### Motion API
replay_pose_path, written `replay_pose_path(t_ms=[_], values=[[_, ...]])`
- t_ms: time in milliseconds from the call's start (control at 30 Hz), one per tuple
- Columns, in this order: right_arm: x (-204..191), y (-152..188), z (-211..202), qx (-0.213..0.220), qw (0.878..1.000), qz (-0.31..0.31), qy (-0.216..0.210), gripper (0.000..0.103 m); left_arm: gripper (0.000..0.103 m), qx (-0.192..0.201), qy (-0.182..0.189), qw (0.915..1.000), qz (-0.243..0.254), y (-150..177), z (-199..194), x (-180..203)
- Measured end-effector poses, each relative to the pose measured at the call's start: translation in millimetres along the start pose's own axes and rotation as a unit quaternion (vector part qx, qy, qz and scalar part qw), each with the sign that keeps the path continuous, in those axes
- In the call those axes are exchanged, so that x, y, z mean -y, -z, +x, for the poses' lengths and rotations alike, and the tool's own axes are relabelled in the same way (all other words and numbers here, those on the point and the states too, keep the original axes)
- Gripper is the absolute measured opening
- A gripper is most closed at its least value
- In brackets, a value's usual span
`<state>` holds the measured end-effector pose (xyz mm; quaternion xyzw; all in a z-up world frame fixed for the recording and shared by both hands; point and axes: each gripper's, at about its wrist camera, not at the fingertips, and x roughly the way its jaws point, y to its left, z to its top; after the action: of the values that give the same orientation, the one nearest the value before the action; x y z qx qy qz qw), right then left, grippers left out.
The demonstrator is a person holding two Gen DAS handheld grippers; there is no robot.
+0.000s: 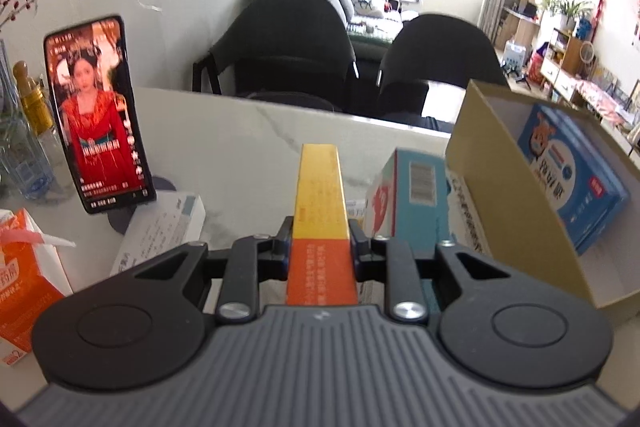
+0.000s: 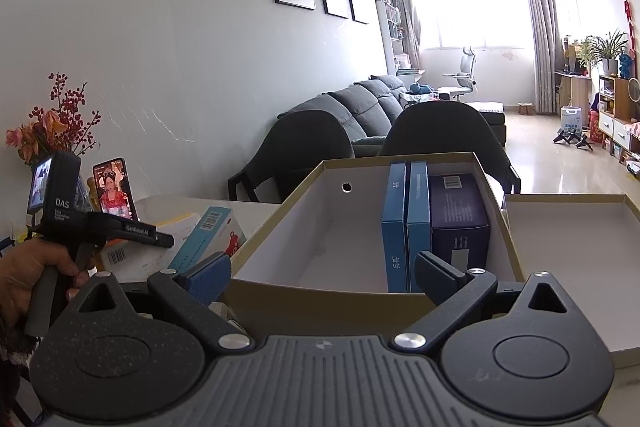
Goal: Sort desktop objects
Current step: 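Lift the orange-and-yellow box up off the table with the left tool, then carry the orange-and-yellow box with the left tool over the tall box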
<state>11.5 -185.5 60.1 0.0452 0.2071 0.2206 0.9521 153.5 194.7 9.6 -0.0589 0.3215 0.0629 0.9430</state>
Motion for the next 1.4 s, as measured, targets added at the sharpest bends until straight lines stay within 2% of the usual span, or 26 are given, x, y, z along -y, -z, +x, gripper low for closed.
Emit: replay_pose_path(t_ms=[733, 1033, 1200, 1400], values=[[1, -4, -13, 0.014, 1.0, 0.001, 0.002, 0.099, 0.023, 0.073, 0.039, 0.9964, 0.017, -52, -25, 41], [6, -4, -16, 0.015, 1.0, 0.008, 0.007, 0.099, 0.023, 0.077, 0.084, 0.9933, 0.019, -65, -18, 77], [9, -4, -20, 0.015, 1.0, 0.007, 0.014, 0.099, 0.023, 0.062, 0.125, 0.9902, 0.009, -70, -3, 104], [22, -3, -25, 0.016, 0.999, 0.014, 0.028, 0.099, 0.023, 0.036, 0.145, 0.9887, 0.006, -63, 20, 131]])
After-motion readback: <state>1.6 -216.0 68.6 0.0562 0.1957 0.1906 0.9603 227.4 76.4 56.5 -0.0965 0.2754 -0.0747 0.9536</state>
